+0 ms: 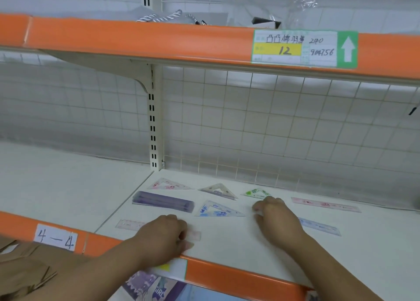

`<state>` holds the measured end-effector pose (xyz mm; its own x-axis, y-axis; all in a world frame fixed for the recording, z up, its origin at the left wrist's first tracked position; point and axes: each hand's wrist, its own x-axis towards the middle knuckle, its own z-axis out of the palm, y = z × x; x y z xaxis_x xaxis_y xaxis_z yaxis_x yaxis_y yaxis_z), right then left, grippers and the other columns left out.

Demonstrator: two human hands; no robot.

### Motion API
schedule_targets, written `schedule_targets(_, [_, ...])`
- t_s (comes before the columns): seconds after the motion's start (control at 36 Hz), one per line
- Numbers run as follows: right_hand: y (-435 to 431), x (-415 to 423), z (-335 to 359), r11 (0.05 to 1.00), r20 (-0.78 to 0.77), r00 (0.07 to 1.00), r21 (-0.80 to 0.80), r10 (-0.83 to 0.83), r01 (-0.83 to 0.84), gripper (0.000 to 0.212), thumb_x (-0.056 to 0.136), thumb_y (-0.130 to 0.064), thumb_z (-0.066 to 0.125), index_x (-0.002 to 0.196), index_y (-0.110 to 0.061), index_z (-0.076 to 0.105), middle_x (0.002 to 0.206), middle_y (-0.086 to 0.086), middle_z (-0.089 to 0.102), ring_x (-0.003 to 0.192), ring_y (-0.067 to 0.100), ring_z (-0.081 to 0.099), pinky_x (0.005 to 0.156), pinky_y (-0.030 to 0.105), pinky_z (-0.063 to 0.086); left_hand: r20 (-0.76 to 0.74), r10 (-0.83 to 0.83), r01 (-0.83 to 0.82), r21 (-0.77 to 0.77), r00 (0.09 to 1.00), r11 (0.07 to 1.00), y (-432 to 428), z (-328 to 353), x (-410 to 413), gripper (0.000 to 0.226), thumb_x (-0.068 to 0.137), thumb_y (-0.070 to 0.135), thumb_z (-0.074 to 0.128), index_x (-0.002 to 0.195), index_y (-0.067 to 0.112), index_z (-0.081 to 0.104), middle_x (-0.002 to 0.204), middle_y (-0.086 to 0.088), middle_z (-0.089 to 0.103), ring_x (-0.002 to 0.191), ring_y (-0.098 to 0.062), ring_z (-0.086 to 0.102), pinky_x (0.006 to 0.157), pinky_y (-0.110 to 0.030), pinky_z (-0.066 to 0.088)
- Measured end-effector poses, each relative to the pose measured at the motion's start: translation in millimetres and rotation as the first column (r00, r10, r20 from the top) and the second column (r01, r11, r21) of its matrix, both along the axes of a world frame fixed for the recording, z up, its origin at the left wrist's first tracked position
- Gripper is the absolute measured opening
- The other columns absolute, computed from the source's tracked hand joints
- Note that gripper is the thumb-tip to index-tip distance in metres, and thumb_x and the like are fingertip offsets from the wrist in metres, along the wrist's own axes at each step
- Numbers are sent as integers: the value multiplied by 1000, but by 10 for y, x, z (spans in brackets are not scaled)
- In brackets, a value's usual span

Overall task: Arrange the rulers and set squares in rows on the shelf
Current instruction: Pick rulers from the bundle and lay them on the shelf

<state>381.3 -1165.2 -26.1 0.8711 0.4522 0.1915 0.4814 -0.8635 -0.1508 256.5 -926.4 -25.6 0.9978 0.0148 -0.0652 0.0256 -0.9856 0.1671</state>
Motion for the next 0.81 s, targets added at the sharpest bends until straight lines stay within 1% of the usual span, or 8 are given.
schedule_targets(0.08, [394, -180, 46, 989, -2, 992, 72, 130, -130, 26, 95, -21, 44, 109, -19, 65, 107, 1, 55, 113, 21, 47, 83, 29, 43, 15, 59, -59, -1, 998, 998, 215, 6, -90, 14, 94, 42, 49, 91, 28, 48, 95, 7, 44, 92, -13, 47, 79, -25, 40])
schedule_targets(0.14, [648, -303, 59, 972, -24, 975, 81, 221, -218, 24, 95, -24, 46, 105, -18, 66, 109, 3, 57, 112, 21, 48, 83, 29, 44, 35, 103, -104, 10, 994, 995, 352, -2, -154, 12, 94, 41, 49, 90, 30, 47, 95, 7, 45, 94, -12, 49, 81, -26, 41])
schedule_targets(0.28, [1150, -521, 36, 922, -137, 912, 53, 387, -383, 28, 94, -31, 53, 116, -18, 62, 123, 4, 53, 121, 21, 42, 92, 29, 39, 46, 200, -202, 29, 979, 979, 632, -11, -331, 12, 95, 34, 45, 95, 26, 54, 103, 1, 52, 105, -18, 54, 86, -28, 44])
schedule_targets(0.36, [1351, -570, 4, 909, -201, 893, -29, 403, -417, 38, 93, -36, 56, 126, -17, 57, 132, 6, 47, 127, 22, 36, 97, 31, 37, 48, 231, -232, 31, 972, 972, 739, -8, -433, 16, 95, 42, 48, 93, 27, 53, 101, 1, 50, 106, -19, 54, 87, -28, 44])
schedule_targets(0.44, [1476, -567, -26, 913, -245, 898, -94, 365, -397, 40, 92, -36, 57, 124, -11, 56, 133, 11, 45, 126, 25, 38, 100, 35, 39, 38, 236, -237, 31, 971, 971, 788, -8, -480, 24, 95, 45, 48, 99, 23, 57, 103, 1, 51, 107, -18, 53, 89, -29, 45])
schedule_targets(0.53, [1528, -537, -5, 916, -284, 894, -106, 346, -388, 36, 93, -30, 56, 120, -7, 57, 132, 12, 45, 125, 26, 38, 102, 32, 36, 38, 227, -229, 47, 973, 972, 784, -8, -489, 29, 95, 44, 48, 108, 20, 59, 113, -2, 54, 109, -19, 51, 90, -30, 44])
schedule_targets(0.64, [1545, -525, 0, 921, -304, 890, -85, 340, -381, 36, 93, -26, 56, 124, -8, 50, 134, 11, 44, 125, 25, 39, 102, 30, 34, 47, 221, -224, 68, 974, 972, 767, -25, -486, 30, 94, 42, 46, 111, 21, 58, 117, -2, 53, 113, -19, 49, 91, -29, 44])
schedule_targets(0.81, [1512, -580, -68, 930, -281, 892, 3, 354, -368, 29, 95, -10, 49, 123, -12, 45, 128, 10, 49, 115, 25, 48, 86, 29, 37, 62, 193, -198, 79, 979, 977, 759, -9, -482, 30, 95, 41, 46, 113, 20, 58, 117, -2, 53, 111, -18, 50, 87, -27, 41])
